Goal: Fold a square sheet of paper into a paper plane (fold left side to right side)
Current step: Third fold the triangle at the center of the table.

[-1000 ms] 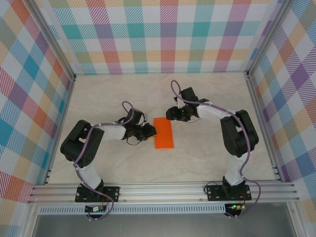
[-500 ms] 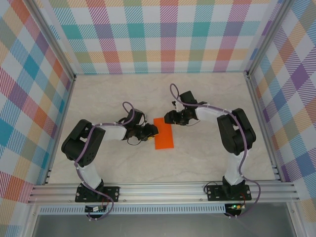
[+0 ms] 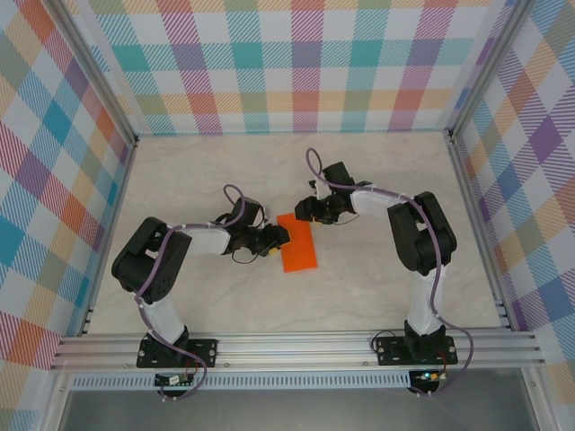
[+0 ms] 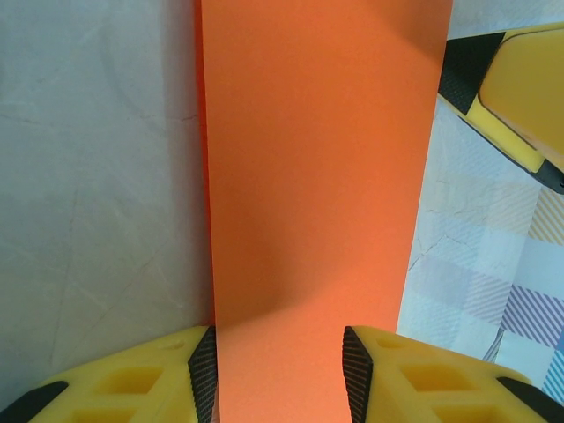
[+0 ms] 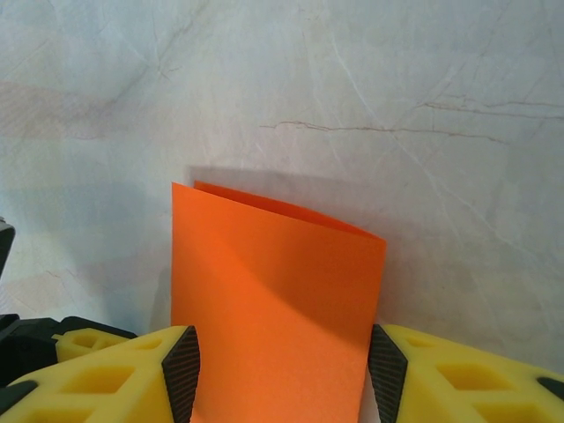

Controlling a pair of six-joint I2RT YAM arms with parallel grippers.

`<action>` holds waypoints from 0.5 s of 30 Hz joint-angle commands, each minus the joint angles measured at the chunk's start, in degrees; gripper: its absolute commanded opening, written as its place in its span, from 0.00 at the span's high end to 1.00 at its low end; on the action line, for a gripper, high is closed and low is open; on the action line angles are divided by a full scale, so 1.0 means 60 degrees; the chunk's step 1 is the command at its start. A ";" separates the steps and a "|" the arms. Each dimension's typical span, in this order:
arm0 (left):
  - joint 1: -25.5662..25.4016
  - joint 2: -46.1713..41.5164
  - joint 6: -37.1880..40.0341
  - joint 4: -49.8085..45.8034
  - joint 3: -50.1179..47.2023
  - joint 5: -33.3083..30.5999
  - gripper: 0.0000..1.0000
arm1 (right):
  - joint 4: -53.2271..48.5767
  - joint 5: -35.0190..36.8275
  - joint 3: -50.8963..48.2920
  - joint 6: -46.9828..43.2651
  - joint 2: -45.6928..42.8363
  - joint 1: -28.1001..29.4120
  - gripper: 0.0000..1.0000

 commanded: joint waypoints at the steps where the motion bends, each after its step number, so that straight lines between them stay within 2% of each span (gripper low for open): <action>1: -0.0140 0.0007 0.0076 -0.0147 0.0087 -0.0106 0.56 | -0.0036 0.0410 0.0069 -0.0040 -0.0295 -0.0011 0.44; 5: -0.0149 0.0019 0.0076 -0.0160 0.0139 -0.0130 0.56 | -0.0677 0.1098 0.0312 -0.0410 -0.0638 -0.0006 0.43; 11: -0.0167 0.0070 0.0079 -0.0163 0.0207 -0.0126 0.56 | -0.0305 -0.0377 0.0478 -0.0167 -0.0297 0.0029 0.44; 15: -0.0197 0.0102 0.0065 -0.0161 0.0198 -0.0141 0.55 | -0.0141 -0.0496 0.0611 0.0021 0.0155 0.0051 0.44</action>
